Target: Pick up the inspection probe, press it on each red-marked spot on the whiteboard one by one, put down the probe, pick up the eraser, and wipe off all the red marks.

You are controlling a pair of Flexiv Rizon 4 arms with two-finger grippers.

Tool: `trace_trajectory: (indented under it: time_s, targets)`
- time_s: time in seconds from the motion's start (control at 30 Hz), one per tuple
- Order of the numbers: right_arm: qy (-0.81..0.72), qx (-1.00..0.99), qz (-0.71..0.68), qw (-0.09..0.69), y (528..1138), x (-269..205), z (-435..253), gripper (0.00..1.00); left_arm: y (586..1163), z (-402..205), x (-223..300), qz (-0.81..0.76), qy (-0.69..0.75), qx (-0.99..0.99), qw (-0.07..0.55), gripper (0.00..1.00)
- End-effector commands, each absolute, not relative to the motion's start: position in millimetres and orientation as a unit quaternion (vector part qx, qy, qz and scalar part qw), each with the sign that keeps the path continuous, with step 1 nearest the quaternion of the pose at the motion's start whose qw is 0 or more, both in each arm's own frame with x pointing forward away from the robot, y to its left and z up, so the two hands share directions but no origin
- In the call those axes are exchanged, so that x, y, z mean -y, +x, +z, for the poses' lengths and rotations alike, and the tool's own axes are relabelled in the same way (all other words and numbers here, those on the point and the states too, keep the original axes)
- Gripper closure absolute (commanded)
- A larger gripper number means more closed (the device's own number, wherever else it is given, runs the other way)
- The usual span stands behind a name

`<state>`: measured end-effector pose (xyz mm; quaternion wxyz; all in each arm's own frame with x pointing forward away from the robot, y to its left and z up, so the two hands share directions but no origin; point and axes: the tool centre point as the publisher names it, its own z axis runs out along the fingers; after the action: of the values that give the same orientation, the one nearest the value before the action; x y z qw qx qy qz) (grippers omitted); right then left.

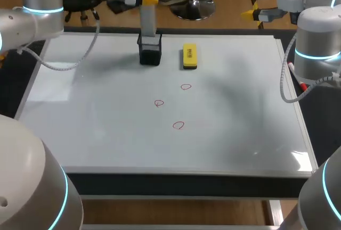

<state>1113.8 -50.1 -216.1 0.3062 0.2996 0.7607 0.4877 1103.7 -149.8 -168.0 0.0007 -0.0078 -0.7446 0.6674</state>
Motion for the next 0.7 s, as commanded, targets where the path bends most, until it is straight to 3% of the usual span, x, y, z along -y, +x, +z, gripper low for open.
trace_trajectory:
  time_s: [0.03, 0.7]
  targets:
    - [0.3, -0.761, 0.488, 0.306, 1113.8, 50.0, -216.1, 0.0, 1094.8, -150.6, 147.2, 0.661, 0.005, 0.75, -0.003, 1.0]
    - [0.3, -0.761, 0.488, 0.306, 1113.8, 50.0, -216.1, 0.0, 1078.4, -117.2, 84.8, 0.647, 0.087, 0.751, -0.093, 1.0]
